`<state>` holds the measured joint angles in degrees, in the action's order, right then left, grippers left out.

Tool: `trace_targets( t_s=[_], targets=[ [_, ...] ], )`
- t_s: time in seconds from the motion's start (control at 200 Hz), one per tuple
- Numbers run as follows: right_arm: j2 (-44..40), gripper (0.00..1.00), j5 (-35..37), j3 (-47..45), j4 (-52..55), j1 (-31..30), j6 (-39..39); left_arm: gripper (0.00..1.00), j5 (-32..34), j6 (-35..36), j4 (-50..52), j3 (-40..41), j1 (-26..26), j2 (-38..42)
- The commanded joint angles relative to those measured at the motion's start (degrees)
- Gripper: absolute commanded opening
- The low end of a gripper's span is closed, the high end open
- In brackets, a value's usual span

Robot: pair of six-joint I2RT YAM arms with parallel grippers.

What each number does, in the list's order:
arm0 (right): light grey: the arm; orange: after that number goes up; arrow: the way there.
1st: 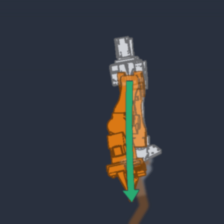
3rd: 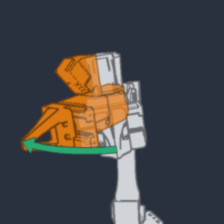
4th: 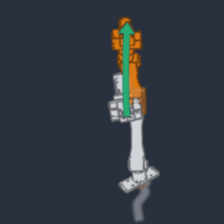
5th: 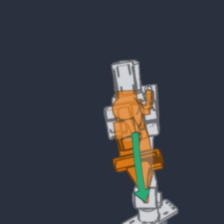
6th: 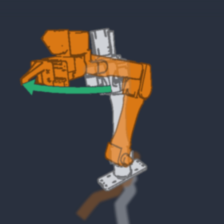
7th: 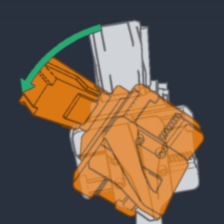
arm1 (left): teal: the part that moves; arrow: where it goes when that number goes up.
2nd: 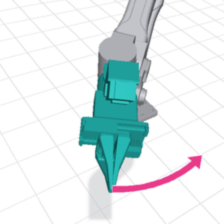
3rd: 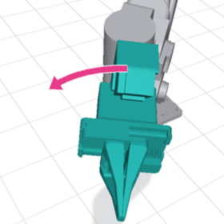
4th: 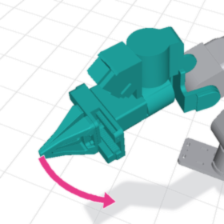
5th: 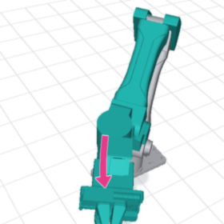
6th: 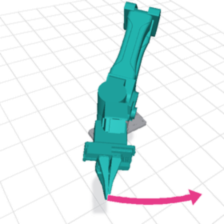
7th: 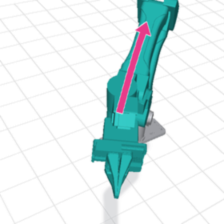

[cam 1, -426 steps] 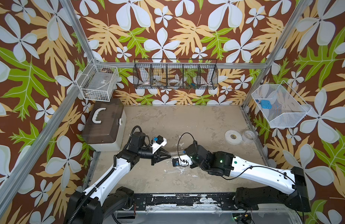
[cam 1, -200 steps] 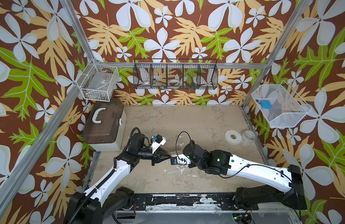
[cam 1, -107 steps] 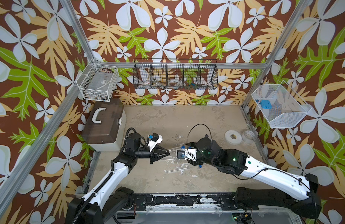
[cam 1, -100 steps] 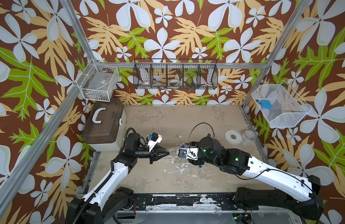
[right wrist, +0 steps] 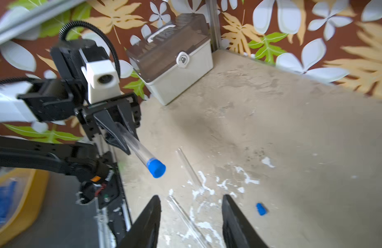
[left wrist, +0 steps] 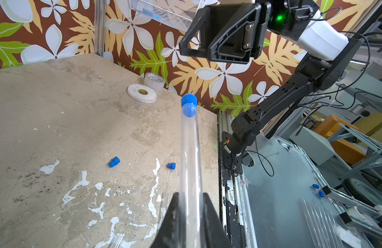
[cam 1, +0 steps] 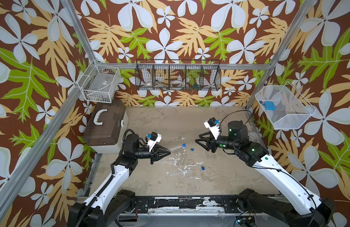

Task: Insert stoppers into test tubes
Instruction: Insert the stopper into the test tube.

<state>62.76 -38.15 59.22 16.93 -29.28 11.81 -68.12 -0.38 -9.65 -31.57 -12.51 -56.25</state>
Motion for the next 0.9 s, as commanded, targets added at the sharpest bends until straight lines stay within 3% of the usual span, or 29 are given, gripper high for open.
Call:
trace_targets(
  t_s=[0.0,0.325,0.896],
  targets=[
    [2.4,0.40,-12.6,0.1,-5.6,0.2,10.5,0.00,-1.8,-0.8,-2.3,0.1,0.2,0.3],
    [5.9,0.34,-16.4,-2.1,-10.7,-0.1,15.4,0.00,-1.8,-3.7,-5.3,0.5,0.2,0.1],
    [9.5,0.29,-17.1,-1.7,-12.1,-3.8,14.9,0.00,-2.4,-3.0,-5.8,1.6,0.1,0.4]
  ],
)
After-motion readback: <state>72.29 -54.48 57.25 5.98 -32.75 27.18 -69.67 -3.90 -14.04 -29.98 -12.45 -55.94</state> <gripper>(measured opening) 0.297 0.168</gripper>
